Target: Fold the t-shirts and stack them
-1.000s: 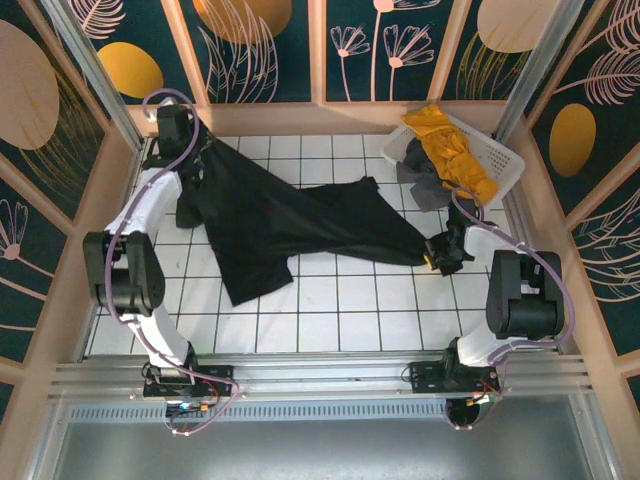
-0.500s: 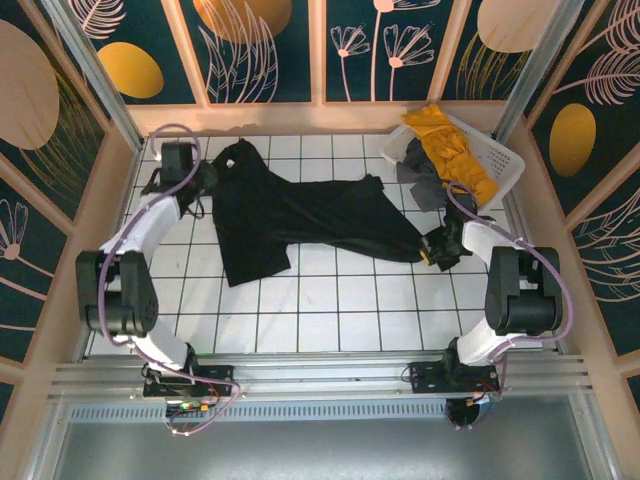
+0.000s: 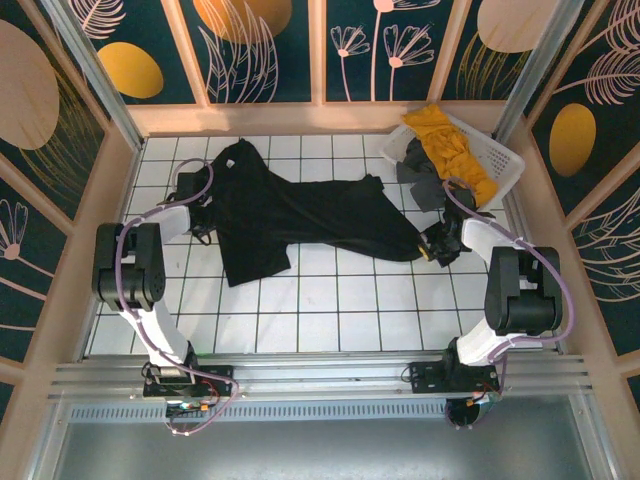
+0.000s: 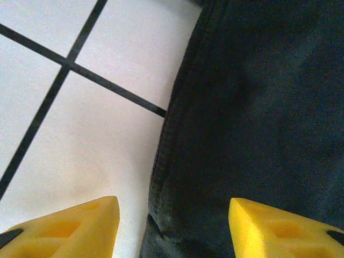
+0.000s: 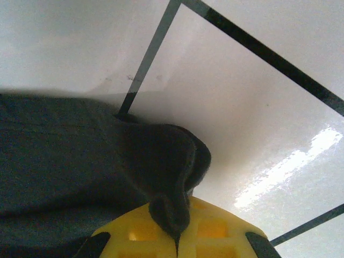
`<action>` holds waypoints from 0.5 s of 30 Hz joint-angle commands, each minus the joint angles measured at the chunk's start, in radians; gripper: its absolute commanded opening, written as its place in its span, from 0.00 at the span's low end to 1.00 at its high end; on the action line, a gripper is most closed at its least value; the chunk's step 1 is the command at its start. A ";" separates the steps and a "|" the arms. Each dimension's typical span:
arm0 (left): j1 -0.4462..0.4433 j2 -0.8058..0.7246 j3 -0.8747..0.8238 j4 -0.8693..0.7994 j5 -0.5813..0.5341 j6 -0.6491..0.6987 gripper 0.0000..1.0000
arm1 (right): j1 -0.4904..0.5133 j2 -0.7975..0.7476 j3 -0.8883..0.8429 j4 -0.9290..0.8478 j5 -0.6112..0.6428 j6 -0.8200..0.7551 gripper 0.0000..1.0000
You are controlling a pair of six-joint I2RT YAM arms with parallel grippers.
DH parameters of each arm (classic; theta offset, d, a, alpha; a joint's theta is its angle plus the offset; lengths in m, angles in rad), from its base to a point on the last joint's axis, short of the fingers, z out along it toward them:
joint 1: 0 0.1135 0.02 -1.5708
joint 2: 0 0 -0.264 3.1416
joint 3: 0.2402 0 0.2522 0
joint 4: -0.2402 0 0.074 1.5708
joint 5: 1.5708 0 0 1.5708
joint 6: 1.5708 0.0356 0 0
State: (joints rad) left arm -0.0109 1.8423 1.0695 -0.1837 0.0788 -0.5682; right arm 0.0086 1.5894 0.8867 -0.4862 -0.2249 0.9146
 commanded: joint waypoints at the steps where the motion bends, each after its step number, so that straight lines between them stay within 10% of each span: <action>1: 0.007 0.026 0.039 0.009 0.023 0.024 0.53 | 0.008 -0.015 0.014 -0.021 0.012 -0.010 0.00; 10: 0.008 -0.044 -0.007 0.088 0.071 -0.067 0.01 | 0.026 -0.023 0.033 -0.016 0.029 -0.021 0.00; 15: 0.007 -0.192 0.052 0.078 0.025 -0.170 0.00 | 0.108 -0.064 0.149 -0.015 0.087 -0.082 0.00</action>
State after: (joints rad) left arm -0.0113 1.7603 1.0733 -0.1322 0.1341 -0.6624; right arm 0.0711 1.5833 0.9417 -0.4992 -0.1867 0.8867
